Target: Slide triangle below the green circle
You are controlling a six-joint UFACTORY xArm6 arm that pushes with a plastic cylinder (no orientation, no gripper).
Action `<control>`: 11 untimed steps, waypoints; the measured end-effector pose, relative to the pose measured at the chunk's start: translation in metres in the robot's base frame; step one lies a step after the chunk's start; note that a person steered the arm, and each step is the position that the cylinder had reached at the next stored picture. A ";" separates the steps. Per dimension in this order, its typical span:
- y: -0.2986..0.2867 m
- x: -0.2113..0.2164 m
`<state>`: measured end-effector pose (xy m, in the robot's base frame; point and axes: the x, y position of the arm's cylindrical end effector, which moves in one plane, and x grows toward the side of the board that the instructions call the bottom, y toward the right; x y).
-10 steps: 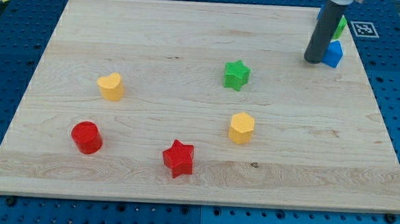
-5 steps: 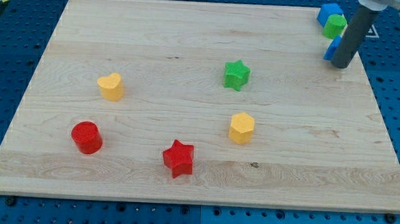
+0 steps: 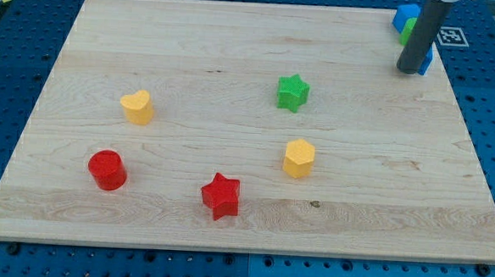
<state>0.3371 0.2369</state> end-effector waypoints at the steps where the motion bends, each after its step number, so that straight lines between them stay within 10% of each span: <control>1: 0.000 0.013; 11: 0.038 0.001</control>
<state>0.3381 0.2753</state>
